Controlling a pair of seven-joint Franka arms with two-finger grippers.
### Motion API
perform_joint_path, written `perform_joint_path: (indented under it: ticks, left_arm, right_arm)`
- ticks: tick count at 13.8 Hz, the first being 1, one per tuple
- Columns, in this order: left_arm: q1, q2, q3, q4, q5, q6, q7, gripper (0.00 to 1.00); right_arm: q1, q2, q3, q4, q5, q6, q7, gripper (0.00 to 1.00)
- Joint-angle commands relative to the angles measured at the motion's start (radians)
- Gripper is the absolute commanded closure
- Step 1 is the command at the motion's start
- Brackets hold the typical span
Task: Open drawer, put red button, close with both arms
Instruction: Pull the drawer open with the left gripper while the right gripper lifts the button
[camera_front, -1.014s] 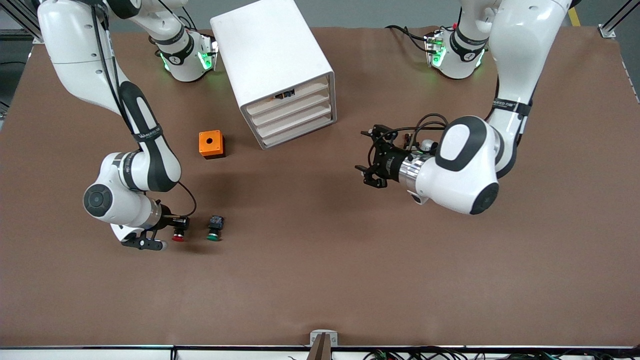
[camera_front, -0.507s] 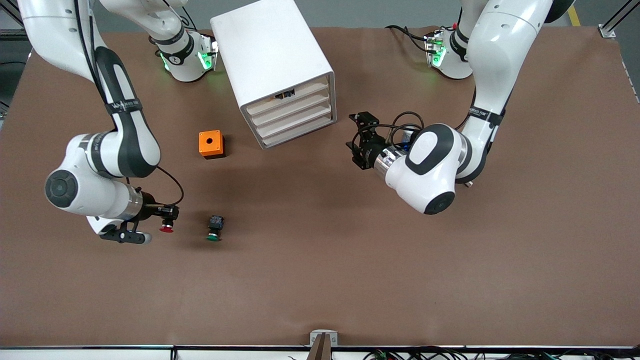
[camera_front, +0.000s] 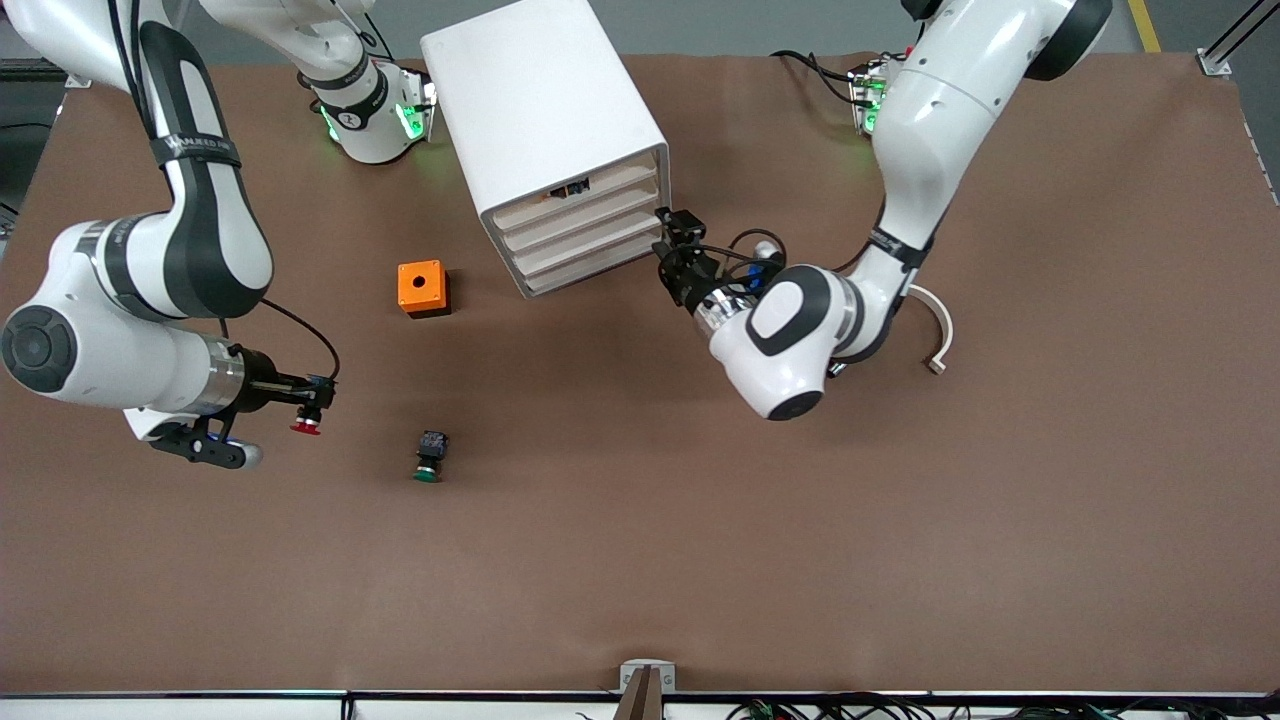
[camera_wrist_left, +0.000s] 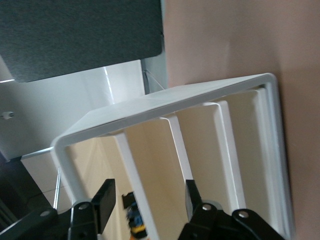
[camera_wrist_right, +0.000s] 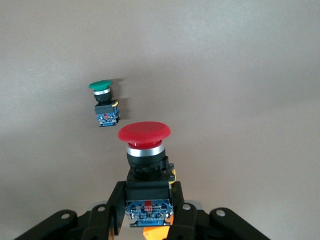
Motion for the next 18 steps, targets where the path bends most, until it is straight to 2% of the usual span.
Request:
perform_joint_path:
  ticks: [1, 8, 11, 13, 15, 16, 17, 18]
  left_arm:
    - [-0.034, 0.046, 0.006, 0.018, -0.041, 0.000, -0.028, 0.45]
    - [-0.079, 0.094, 0.009, 0.020, -0.067, 0.090, -0.081, 0.47]
    - [-0.129, 0.097, 0.015, 0.023, -0.070, 0.107, -0.130, 0.49]
    - [-0.134, 0.102, 0.015, 0.023, -0.070, 0.110, -0.133, 0.62]
    - [-0.137, 0.103, 0.015, 0.023, -0.064, 0.110, -0.130, 0.70]
    - [-0.136, 0.105, 0.015, 0.023, -0.067, 0.110, -0.130, 0.82]
    - [-0.134, 0.103, 0.016, 0.024, -0.065, 0.110, -0.127, 0.89]
    - [-0.126, 0.103, 0.020, 0.029, -0.064, 0.110, -0.121, 0.92]
  right_arm:
    - [0.016, -0.036, 0.008, 0.017, 0.001, -0.053, 0.112, 0.96]
    - [0.119, -0.062, 0.008, 0.047, 0.002, -0.102, 0.401, 0.96]
    - [0.159, -0.085, 0.008, 0.060, 0.002, -0.130, 0.541, 0.96]
    - [0.175, -0.103, 0.008, 0.058, 0.004, -0.156, 0.603, 0.96]
    - [0.184, -0.123, 0.008, 0.052, 0.007, -0.167, 0.655, 0.96]
    - [0.190, -0.126, 0.009, 0.052, 0.010, -0.173, 0.684, 0.96]
    - [0.191, -0.132, 0.011, 0.052, 0.013, -0.174, 0.715, 0.96]
    - [0.193, -0.134, 0.012, 0.051, 0.016, -0.176, 0.754, 0.96]
